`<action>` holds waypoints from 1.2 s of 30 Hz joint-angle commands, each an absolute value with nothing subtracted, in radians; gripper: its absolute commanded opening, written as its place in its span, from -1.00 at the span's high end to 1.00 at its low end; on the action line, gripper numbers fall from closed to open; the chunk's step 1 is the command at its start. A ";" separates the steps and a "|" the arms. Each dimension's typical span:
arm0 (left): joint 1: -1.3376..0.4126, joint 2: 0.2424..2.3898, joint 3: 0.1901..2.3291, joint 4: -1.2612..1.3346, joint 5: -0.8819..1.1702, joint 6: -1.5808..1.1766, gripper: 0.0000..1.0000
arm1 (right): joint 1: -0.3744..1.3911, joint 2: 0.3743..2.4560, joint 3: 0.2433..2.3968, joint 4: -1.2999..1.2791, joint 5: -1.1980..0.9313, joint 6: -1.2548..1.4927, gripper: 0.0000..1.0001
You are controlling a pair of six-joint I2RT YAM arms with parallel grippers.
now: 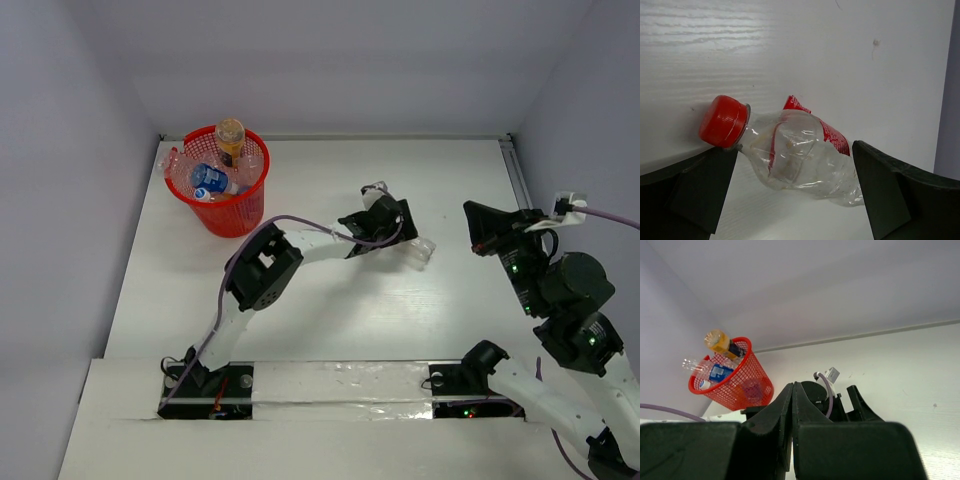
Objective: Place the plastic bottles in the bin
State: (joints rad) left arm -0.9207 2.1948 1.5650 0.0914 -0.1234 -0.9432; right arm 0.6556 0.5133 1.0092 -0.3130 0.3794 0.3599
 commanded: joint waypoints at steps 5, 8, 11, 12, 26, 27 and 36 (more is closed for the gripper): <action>-0.913 2.249 1.651 0.060 -0.198 -0.873 -0.66 | 0.655 0.535 0.991 -0.302 0.339 0.341 0.90; -0.913 2.244 1.652 0.072 -0.225 -0.848 -0.24 | 0.655 0.535 0.992 -0.302 0.334 0.339 0.90; -0.913 2.217 1.635 0.090 -0.250 -0.816 0.10 | 0.655 0.534 0.993 -0.307 0.330 0.339 0.90; -0.913 2.203 1.617 0.094 -0.255 -0.789 0.25 | 0.655 0.535 0.992 -0.307 0.328 0.341 0.90; -0.842 1.430 1.382 -0.099 -0.409 -0.447 0.53 | 0.655 0.520 0.930 -0.242 0.256 0.383 0.82; -0.807 1.328 1.397 -0.179 -0.470 -0.399 0.52 | 0.655 0.525 0.922 -0.230 0.236 0.390 0.82; -0.473 1.115 1.298 -0.219 -0.606 -0.292 0.51 | 0.655 0.528 0.905 -0.189 0.167 0.407 0.82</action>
